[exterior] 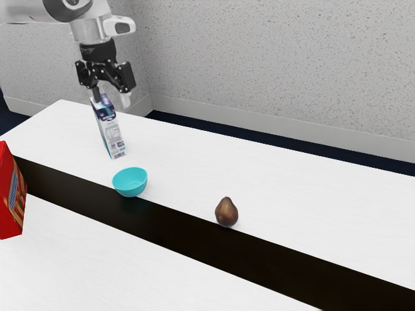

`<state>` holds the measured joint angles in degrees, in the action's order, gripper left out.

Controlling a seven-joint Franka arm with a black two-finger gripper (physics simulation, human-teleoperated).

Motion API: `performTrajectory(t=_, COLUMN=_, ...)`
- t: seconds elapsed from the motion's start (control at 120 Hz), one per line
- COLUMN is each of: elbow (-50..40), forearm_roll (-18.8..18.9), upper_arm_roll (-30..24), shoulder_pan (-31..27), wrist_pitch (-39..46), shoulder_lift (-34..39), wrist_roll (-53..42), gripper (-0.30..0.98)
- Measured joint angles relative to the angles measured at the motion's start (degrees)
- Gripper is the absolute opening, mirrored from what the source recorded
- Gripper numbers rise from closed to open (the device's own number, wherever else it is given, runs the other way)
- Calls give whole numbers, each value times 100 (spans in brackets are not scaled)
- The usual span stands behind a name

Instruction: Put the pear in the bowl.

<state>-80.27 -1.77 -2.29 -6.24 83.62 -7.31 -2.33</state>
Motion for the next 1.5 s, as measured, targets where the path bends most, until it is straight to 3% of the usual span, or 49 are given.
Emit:
performTrajectory(t=0.158, elbow=-379, forearm_roll=20, upper_arm_roll=10, shoulder_pan=119, wrist_pitch=416, shoulder_lift=24, wrist_roll=0, gripper=67)
performTrajectory(t=0.45, elbow=-2170, forearm_roll=26, upper_arm_roll=130, shoulder_pan=1695, wrist_pitch=2036, shoulder_lift=-241, wrist_roll=774, gripper=67)
performTrajectory(t=0.75, elbow=-2284, forearm_roll=27, upper_arm_roll=137, shoulder_pan=2573, wrist_pitch=3590, shoulder_lift=-1238, wrist_roll=1934, gripper=67)
performTrajectory(t=1.033, elbow=-2295, forearm_roll=245, upper_arm_roll=552, shoulder_pan=2668, wrist_pitch=5102, shoulder_lift=-1761, wrist_roll=2668, gripper=67)
performTrajectory(t=1.5, elbow=-2301, forearm_roll=275, upper_arm_roll=586, shoulder_pan=2663, wrist_pitch=5610, shoulder_lift=-2213, wrist_roll=3220, gripper=66)
